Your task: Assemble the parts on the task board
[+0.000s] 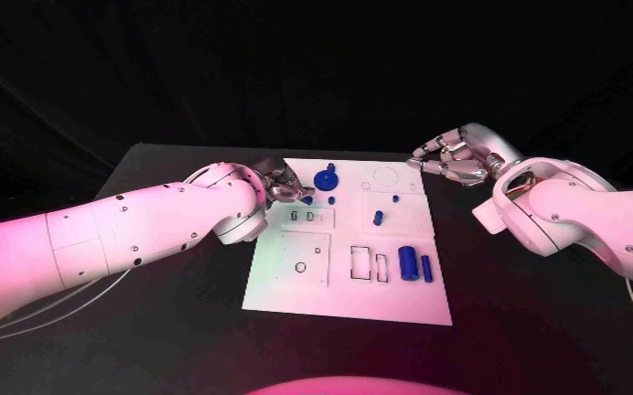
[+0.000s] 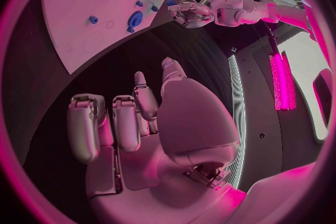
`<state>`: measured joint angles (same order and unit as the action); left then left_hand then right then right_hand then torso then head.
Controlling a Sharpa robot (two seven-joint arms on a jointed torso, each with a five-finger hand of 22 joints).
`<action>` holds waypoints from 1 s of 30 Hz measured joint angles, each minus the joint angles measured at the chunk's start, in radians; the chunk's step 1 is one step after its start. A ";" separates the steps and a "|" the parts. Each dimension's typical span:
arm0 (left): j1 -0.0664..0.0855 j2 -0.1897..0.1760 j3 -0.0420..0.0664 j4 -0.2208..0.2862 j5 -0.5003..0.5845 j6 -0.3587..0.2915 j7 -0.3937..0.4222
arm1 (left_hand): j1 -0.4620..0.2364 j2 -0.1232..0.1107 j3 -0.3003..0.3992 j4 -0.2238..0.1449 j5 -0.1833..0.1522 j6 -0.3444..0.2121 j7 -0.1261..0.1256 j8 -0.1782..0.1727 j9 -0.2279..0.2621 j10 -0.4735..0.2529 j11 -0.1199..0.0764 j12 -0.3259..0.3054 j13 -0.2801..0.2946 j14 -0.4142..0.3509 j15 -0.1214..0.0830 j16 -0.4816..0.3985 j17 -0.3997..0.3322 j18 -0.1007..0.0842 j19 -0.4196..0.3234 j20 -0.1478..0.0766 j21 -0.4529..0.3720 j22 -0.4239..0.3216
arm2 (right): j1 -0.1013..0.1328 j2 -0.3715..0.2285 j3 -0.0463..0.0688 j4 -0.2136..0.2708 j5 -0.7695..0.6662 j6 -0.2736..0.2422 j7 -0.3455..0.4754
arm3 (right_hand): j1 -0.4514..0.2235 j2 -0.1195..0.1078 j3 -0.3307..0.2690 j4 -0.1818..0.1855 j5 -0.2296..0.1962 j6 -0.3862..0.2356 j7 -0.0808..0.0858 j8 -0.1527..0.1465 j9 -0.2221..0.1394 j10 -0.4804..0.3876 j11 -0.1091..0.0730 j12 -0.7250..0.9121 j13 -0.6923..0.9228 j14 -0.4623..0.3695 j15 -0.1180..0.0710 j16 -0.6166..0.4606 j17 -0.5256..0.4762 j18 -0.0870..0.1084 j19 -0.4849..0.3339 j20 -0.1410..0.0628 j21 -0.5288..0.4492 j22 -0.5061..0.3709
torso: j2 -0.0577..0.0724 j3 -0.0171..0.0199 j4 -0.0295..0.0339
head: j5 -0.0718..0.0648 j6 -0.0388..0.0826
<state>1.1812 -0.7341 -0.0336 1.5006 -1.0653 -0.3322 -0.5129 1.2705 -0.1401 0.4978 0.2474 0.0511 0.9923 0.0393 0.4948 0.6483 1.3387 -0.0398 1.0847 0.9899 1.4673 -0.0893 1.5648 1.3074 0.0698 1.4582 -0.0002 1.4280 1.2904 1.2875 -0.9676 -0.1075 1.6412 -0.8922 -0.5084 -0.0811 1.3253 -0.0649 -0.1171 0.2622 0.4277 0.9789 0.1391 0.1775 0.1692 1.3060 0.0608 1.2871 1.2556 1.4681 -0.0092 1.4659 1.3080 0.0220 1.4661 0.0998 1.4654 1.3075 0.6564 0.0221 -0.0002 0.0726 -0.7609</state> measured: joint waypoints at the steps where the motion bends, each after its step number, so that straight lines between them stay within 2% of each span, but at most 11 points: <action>1: -0.002 0.001 0.000 0.001 -0.008 -0.006 0.000 | -0.005 -0.005 0.007 -0.001 0.000 0.001 0.000 0.000 0.000 0.003 0.001 0.000 0.001 0.000 0.000 0.000 0.000 0.000 0.000 0.000 0.000 0.000 | 0.000 0.000 0.000 0.000 0.000 0.000 0.000 | 0.000 0.000 0.000 0.000 0.000 0.000 0.000 0.000 0.000 0.000 0.000 0.000 0.000 0.000 0.000 0.000 0.000 0.000 0.000 0.000 0.000 0.000 | 0.000 0.0002 0.0000 | 0.000 0.000; 9: -0.022 0.016 0.000 -0.003 -0.076 -0.019 -0.022 | -0.020 -0.019 0.035 -0.005 0.000 0.006 -0.002 0.008 0.010 0.010 -0.003 0.007 0.010 -0.004 -0.004 0.000 0.000 0.000 0.004 -0.004 0.007 0.012 | 0.000 -0.002 -0.001 0.001 0.000 0.000 0.001 | 0.000 0.000 0.000 0.000 0.000 0.000 0.000 0.000 0.000 0.000 0.000 0.000 0.000 0.000 0.000 0.000 0.000 0.000 0.000 0.000 0.000 0.000 | -0.001 0.0013 -0.0002 | 0.001 -0.002; 18: -0.043 0.044 0.000 -0.028 -0.123 -0.017 -0.058 | -0.024 -0.024 0.040 -0.006 -0.003 0.011 -0.004 0.008 0.013 0.011 -0.003 0.007 0.010 -0.004 -0.004 0.000 0.000 0.000 0.004 -0.004 0.007 0.012 | -0.001 -0.003 -0.001 0.002 0.000 0.000 0.001 | 0.000 0.000 -0.003 0.003 0.000 0.000 0.000 0.000 0.001 0.000 0.000 0.000 0.000 0.000 0.000 0.000 0.000 0.000 0.000 0.000 0.000 0.000 | 0.000 0.0012 0.0002 | -0.002 -0.004; 30: -0.058 0.068 0.000 -0.062 -0.174 -0.016 -0.078 | -0.026 -0.026 0.047 -0.008 -0.003 0.011 -0.003 0.007 0.013 0.010 -0.003 0.007 0.009 -0.004 -0.004 0.000 0.001 0.000 0.003 -0.004 0.007 0.013 | -0.003 -0.003 -0.001 0.003 -0.001 0.000 0.002 | -0.004 0.004 -0.003 0.003 0.000 -0.004 -0.004 0.000 0.001 0.000 0.000 0.000 0.000 0.000 0.000 0.000 0.000 0.000 0.000 0.000 0.000 0.001 | 0.002 0.0005 0.0000 | -0.008 -0.006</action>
<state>1.1237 -0.6663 -0.0337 1.4388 -1.2391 -0.3481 -0.5909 1.2440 -0.1662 0.5447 0.2391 0.0480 1.0032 0.0361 0.5023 0.6617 1.3492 -0.0428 1.0916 0.9989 1.4637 -0.0929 1.5648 1.3081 0.0699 1.4617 -0.0038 1.4354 1.3033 1.2849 -0.9709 -0.1086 1.6445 -0.8932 -0.5088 -0.0786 1.3211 -0.0607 -0.1198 0.2650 0.4277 0.9753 0.1355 0.1775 0.1697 1.3060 0.0608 1.2871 1.2557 1.4681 -0.0092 1.4659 1.3077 0.0220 1.4661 0.0998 1.4655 1.3081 0.6586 0.0225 -0.0002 0.0643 -0.7667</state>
